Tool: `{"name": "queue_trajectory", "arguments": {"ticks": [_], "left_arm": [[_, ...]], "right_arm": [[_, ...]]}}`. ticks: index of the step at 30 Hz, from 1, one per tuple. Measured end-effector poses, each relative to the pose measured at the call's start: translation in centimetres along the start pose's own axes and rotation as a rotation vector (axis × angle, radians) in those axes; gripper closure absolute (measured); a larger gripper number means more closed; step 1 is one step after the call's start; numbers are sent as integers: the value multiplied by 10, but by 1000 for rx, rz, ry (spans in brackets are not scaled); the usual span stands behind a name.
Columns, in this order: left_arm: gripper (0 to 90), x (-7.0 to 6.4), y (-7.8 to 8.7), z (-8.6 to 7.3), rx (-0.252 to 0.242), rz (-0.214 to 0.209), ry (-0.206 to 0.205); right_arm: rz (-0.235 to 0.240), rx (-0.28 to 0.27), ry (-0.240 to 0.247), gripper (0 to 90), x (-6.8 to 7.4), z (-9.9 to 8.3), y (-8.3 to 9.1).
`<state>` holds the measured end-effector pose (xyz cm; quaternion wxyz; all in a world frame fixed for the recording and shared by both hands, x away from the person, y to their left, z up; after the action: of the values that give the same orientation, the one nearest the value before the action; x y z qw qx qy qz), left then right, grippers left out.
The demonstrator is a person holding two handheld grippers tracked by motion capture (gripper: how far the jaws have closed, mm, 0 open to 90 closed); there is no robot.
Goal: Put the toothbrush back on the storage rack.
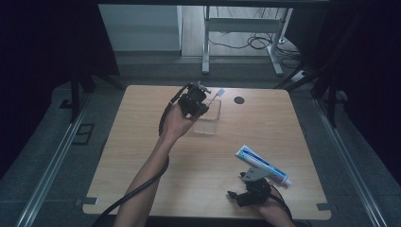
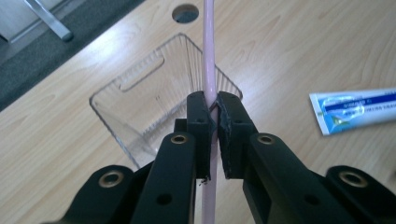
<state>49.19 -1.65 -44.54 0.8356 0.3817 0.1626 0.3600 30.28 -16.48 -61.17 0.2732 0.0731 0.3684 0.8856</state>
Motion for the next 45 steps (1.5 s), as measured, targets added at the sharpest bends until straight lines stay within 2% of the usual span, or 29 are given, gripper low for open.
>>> {"name": "queue_trajectory", "arguments": {"ticks": [6, 8, 13, 21, 27, 34, 41, 45], "left_arm": [[841, 1, -7, 10, -37, 2, 3], [841, 1, -8, 11, -33, -1, 0], [841, 4, -16, 20, -74, 12, 16], [841, 9, -25, 26, -111, 21, 37], [841, 17, -32, 32, -176, 31, 69], [841, 23, -37, 37, -236, 51, 78], [841, 27, -46, 33, -248, 66, 70], [841, 26, -52, 26, -237, 66, 64]], "right_arm": [[1, -1, -1, 125, 0, 0, 0], [2, -1, -1, 125, 0, 0, 0], [4, -1, 0, 125, 0, 0, 0], [6, -1, 1, 125, 0, 0, 0], [8, 0, 5, 125, 0, 0, 0], [8, 0, 5, 125, 0, 0, 0], [9, 0, 6, 125, 0, 0, 0], [11, 0, 5, 125, 0, 0, 1]]}}
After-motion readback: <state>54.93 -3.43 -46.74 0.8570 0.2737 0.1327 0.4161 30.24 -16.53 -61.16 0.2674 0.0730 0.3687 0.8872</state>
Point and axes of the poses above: each handheld gripper's, and its own axes: y roughly backward along the jaws, z roughly out of its top, x roughly to its left, the point moved 10 cm from there along -y, roughly forward along the jaws, and after that the axes turned 6 degrees about y, right-handed, at the moved point
